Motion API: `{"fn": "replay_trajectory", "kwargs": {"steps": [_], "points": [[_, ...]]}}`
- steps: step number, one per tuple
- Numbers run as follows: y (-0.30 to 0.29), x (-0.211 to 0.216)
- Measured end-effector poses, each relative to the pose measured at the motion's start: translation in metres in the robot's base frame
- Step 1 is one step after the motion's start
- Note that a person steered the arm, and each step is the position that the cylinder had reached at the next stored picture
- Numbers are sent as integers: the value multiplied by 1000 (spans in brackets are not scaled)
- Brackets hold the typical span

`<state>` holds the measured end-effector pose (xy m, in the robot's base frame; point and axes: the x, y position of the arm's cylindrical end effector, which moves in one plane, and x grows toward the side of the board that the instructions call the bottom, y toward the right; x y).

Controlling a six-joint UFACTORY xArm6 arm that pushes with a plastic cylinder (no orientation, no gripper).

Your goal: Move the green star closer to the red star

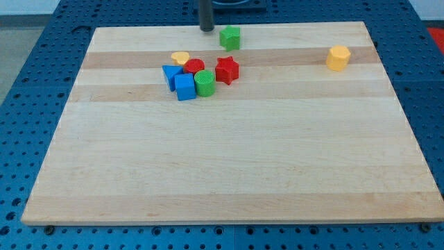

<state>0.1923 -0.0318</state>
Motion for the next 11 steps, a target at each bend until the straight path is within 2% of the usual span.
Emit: {"fn": "replay_trajectory", "kwargs": {"steps": [2,4,8,9,10,11], "points": [[80,0],[66,0],[-13,84],[-13,85],[-6,57],[38,43]]}}
